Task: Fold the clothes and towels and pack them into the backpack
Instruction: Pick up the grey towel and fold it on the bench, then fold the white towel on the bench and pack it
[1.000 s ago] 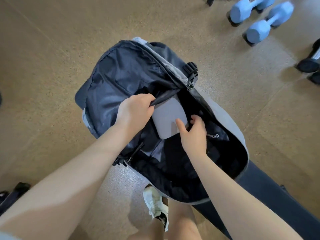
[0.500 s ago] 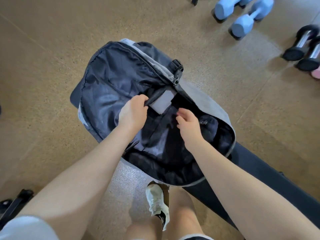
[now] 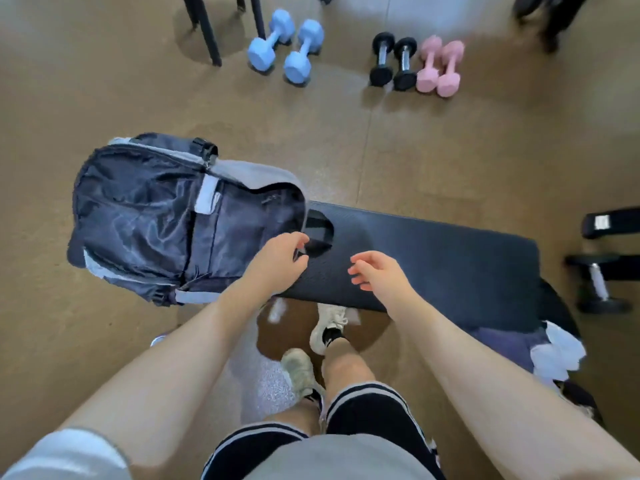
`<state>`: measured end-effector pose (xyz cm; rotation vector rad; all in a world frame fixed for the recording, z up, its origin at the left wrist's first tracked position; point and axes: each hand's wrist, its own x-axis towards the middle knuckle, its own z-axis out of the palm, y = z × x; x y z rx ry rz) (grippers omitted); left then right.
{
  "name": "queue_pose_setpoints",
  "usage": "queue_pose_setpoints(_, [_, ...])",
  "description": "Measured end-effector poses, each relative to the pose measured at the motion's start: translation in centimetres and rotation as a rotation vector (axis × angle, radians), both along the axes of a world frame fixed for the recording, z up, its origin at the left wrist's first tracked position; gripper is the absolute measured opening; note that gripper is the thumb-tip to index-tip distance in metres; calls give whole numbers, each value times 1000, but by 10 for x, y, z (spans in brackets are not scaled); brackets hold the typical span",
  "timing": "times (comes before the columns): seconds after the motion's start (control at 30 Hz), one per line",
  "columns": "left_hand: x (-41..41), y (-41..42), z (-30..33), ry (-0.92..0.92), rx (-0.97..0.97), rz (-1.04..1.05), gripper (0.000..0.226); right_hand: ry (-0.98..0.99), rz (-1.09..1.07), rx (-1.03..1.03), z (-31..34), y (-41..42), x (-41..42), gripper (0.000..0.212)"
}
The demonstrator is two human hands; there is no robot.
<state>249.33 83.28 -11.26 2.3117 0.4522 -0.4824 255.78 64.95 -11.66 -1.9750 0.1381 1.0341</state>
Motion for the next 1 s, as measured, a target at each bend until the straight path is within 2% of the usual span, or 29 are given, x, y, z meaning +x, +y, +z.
queue_pose_setpoints(0.23, [43,-147,65,-25,-29,-445,37,-99,-406,-68,64,-176,-24,15])
queue_pose_setpoints(0.37, [65,-237,82,-46,-17,-626,38,-81,-649,-71,70,-267,-37,11])
queue_pose_setpoints(0.5, [79,-330,87,-61,8,-826,36,-32,-825,-60,69,-353,-47,21])
queue_pose_setpoints(0.63, [100,-433,83,-19,-15,-917,36,-49,-900,-48,62,-449,-44,20])
queue_pose_setpoints(0.77, [120,-532,75,58,-16,-928,36,20,-946,-54,46,-544,-33,17])
queue_pose_setpoints(1.0, [181,-727,14,161,-32,-892,33,115,-954,-125,-10,-710,-9,17])
